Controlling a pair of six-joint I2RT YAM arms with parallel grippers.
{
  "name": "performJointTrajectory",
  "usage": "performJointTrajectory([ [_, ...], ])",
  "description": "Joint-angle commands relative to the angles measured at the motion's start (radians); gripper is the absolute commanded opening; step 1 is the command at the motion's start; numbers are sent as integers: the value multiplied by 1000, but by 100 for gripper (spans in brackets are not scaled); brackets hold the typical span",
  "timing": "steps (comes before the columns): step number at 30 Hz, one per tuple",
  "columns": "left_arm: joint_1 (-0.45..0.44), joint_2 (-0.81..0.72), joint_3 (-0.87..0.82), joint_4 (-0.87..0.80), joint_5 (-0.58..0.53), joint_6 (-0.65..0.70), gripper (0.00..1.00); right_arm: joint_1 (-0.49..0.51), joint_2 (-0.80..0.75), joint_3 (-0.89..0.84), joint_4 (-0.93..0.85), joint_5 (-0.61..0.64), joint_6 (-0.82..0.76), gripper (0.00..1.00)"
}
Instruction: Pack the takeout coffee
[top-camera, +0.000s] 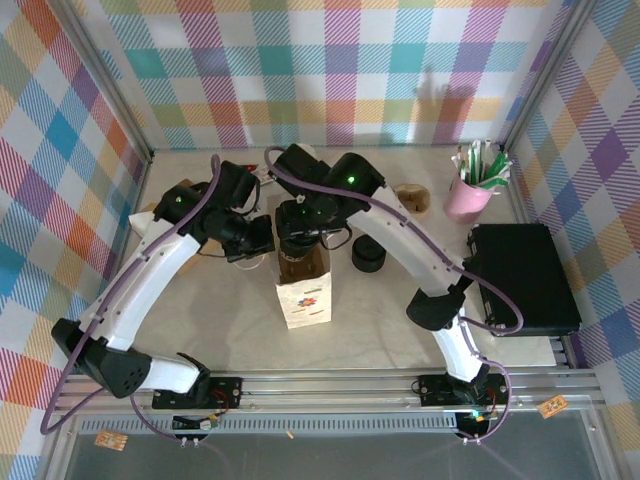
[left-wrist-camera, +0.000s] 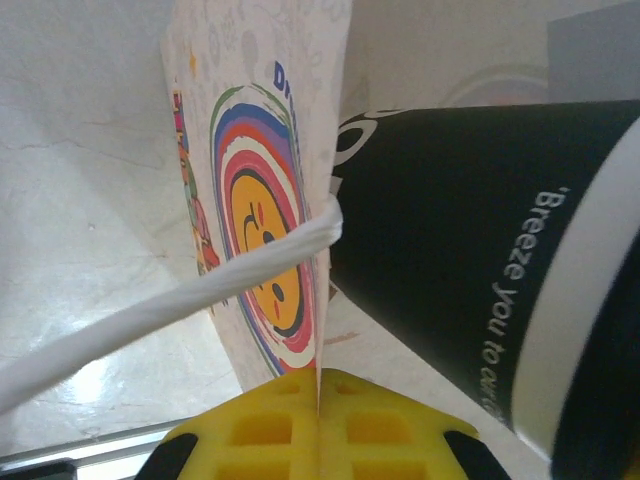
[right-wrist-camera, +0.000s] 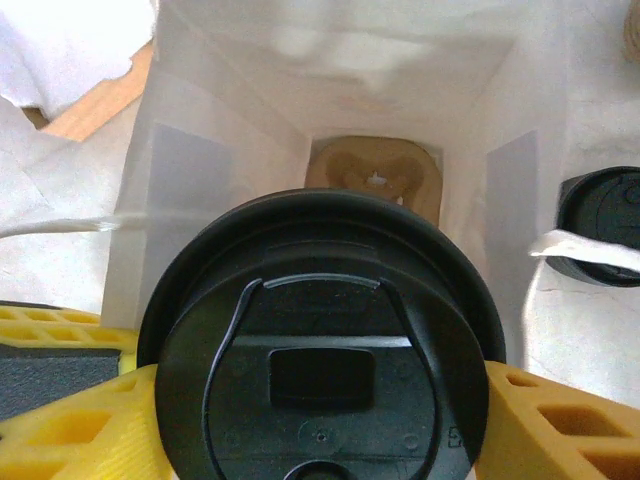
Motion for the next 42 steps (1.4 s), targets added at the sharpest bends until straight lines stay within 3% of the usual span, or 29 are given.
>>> performJointTrajectory([
  [1, -15, -56, -64, 78, 17, -60, 0, 35, 20, 33, -36, 69, -29, 39],
  [12, -28, -114, -166, 113, -38, -106, 0, 66, 110, 26, -25, 87, -67, 39],
  [20, -28, -123, -147, 122, -31, -105, 0, 66, 154, -28, 53, 68, -133, 40],
  [36, 14, -122, -59, 74, 5, -147, 0, 21, 36, -115, 85, 34, -54, 37],
  [42, 15, -178, -139, 122, 31, -180, 0, 21, 50, -138, 91, 6, -107, 37],
])
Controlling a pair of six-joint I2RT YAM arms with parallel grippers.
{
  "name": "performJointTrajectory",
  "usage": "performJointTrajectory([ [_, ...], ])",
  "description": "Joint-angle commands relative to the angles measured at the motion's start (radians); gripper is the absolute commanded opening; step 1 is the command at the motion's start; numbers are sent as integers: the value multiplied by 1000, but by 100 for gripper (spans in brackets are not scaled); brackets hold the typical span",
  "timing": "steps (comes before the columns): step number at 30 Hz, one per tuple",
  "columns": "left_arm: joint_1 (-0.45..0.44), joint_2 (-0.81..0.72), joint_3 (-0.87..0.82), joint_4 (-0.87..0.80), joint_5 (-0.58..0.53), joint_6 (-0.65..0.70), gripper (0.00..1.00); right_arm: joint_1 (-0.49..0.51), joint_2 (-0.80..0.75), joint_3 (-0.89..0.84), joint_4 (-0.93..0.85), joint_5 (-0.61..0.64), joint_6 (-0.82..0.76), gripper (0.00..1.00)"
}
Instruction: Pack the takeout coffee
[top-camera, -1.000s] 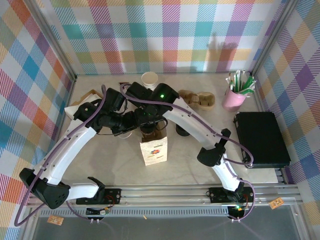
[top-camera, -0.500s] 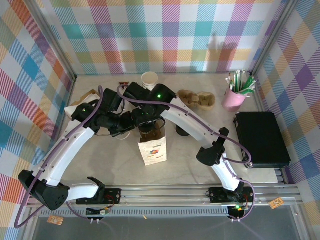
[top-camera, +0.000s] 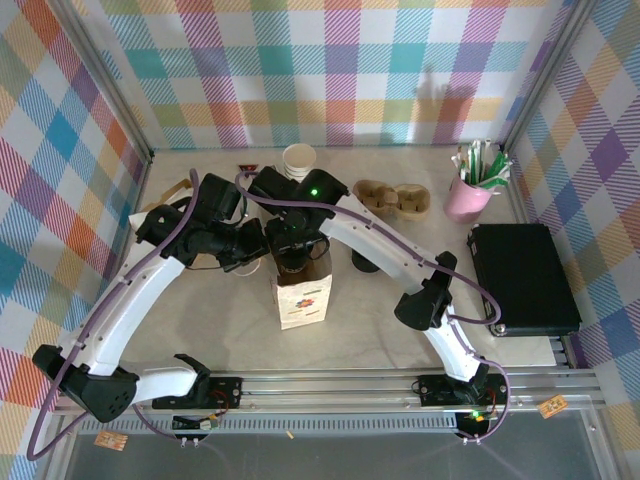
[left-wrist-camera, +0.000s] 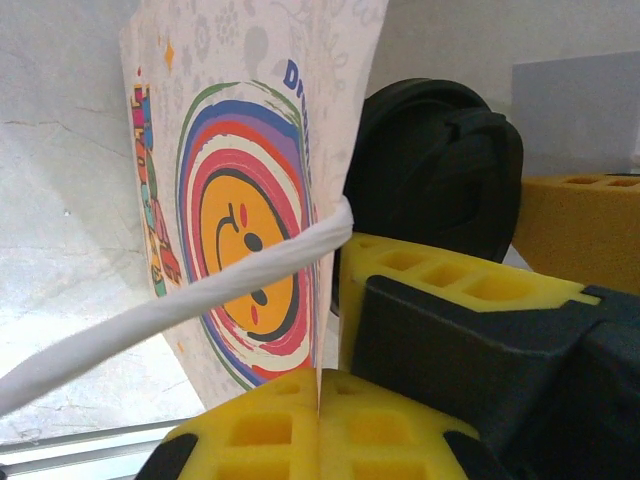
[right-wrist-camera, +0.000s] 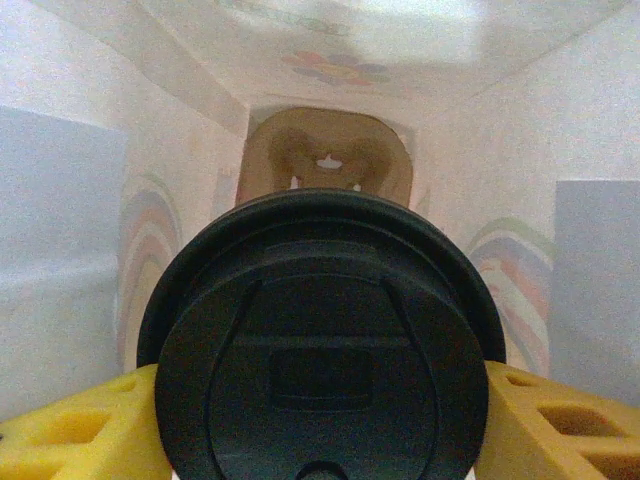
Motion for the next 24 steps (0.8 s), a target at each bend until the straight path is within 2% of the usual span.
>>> performJointTrajectory([
  [1, 5, -62, -53, 52, 36, -40, 0, 0, -29, -33, 13, -23, -33, 37],
  [6, 4, -154, -207, 149, 69, -108, 0, 1, -46, -141, 79, -9, -73, 37],
  [10, 4, -181, -222, 121, 41, -98, 0, -2, -57, -177, 99, -17, -91, 37],
  [18, 5, -172, -150, 34, 41, -59, 0, -7, -85, -179, 54, -16, -129, 36],
  [24, 17, -107, -40, -74, 24, 22, 0, -4, -146, -261, 73, 0, -164, 36],
])
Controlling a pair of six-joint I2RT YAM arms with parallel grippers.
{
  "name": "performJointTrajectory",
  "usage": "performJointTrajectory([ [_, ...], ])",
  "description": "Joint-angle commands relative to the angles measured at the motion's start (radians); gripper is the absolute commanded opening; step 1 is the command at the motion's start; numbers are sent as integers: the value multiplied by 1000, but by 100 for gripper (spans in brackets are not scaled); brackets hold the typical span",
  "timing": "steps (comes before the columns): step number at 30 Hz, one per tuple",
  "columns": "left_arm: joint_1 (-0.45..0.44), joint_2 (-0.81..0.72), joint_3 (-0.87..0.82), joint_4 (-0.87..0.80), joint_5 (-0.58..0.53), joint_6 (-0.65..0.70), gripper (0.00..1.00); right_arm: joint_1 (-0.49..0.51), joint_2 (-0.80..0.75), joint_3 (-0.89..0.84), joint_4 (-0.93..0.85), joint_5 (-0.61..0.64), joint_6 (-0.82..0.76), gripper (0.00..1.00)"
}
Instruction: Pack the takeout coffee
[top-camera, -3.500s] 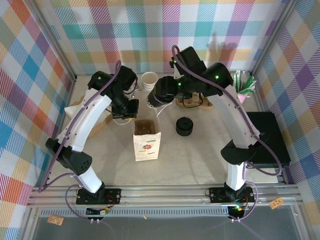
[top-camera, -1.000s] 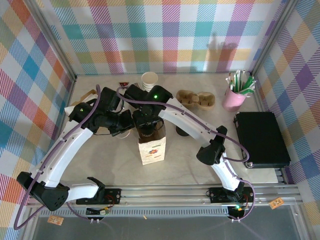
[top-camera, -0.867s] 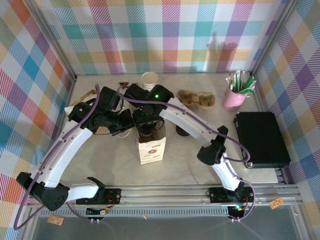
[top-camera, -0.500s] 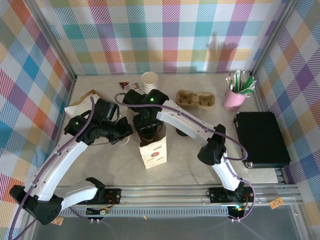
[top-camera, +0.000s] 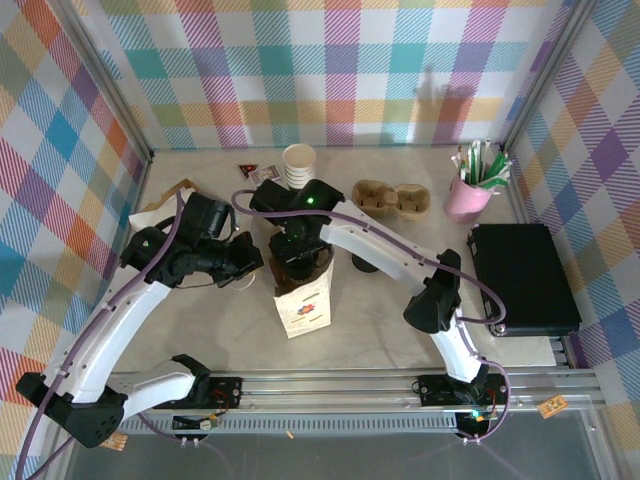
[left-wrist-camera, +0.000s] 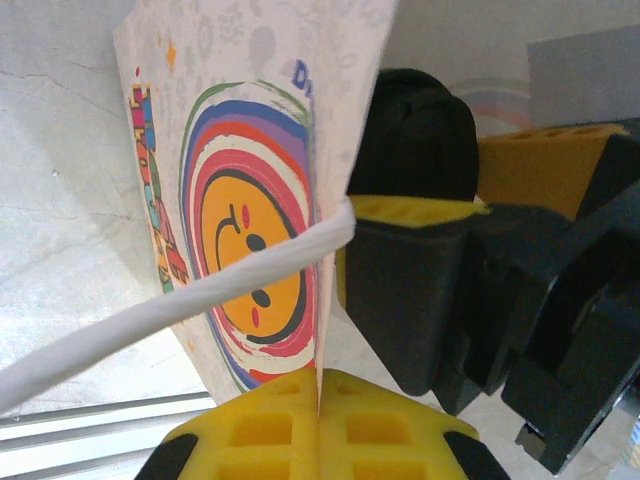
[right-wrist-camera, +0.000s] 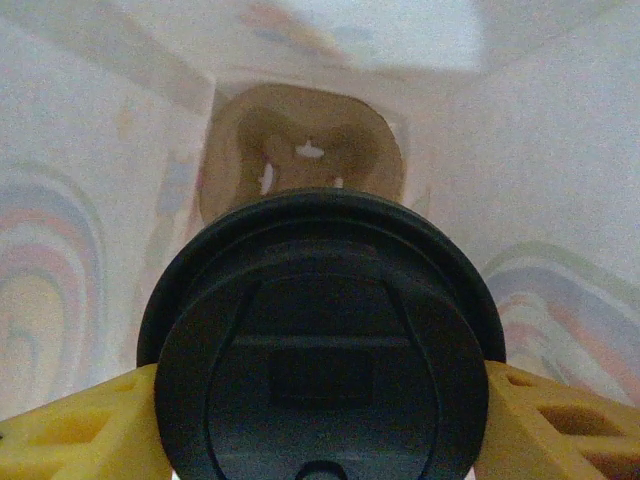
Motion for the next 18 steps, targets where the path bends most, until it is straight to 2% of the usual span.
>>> performJointTrajectory([
  [1, 17, 18, 62, -85, -14, 60, 0, -1, -64, -39, -3, 20, -37, 36],
  [18, 27, 73, 6, -49, 55, 91, 0, -4, -14, -80, 164, 44, -67, 36],
])
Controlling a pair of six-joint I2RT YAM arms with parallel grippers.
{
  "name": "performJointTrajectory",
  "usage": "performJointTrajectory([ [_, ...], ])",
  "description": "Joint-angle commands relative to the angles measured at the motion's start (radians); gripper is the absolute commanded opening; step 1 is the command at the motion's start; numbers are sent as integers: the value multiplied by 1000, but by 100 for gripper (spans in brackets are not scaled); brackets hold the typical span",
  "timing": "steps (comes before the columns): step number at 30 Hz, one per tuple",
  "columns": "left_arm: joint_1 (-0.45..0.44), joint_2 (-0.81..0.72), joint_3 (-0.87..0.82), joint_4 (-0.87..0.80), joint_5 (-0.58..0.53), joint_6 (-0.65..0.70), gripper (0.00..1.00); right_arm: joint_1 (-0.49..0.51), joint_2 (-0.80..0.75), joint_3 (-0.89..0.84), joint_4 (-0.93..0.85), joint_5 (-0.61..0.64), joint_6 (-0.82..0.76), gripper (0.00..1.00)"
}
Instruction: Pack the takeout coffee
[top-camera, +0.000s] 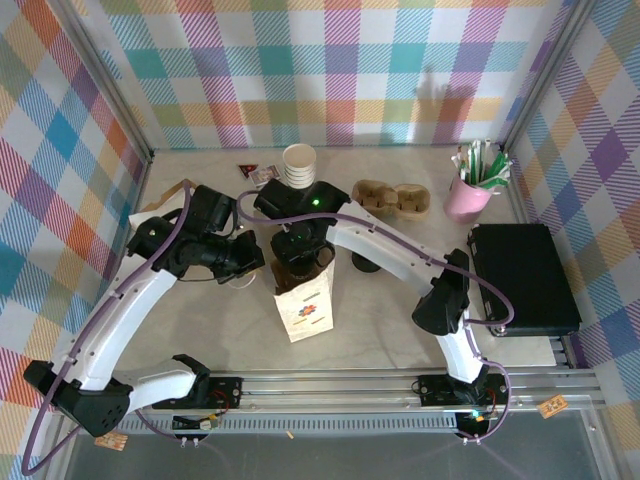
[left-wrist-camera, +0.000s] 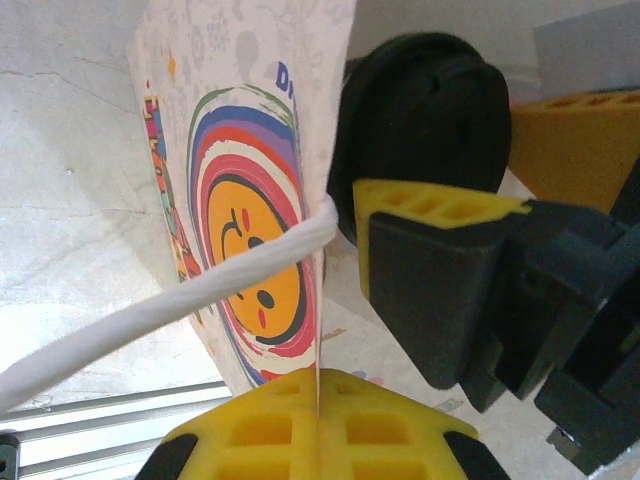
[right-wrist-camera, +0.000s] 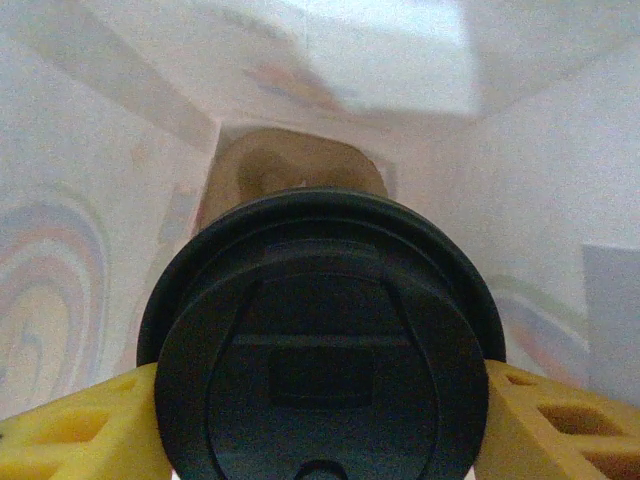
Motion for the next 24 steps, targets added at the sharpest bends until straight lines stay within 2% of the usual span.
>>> performJointTrajectory([
  [1, 8, 22, -17, -12, 35, 27, 0, 1, 29, 7, 69, 21, -25, 36],
  [14, 39, 52, -17, -33, 74, 81, 0, -2, 49, -48, 136, 45, -37, 35],
  [20, 52, 51, -19, -42, 84, 93, 0, -2, 1, -130, 169, 6, -25, 34],
  [24, 54, 48, -17, -43, 84, 100, 0, -7, 17, -121, 148, 14, -21, 34],
])
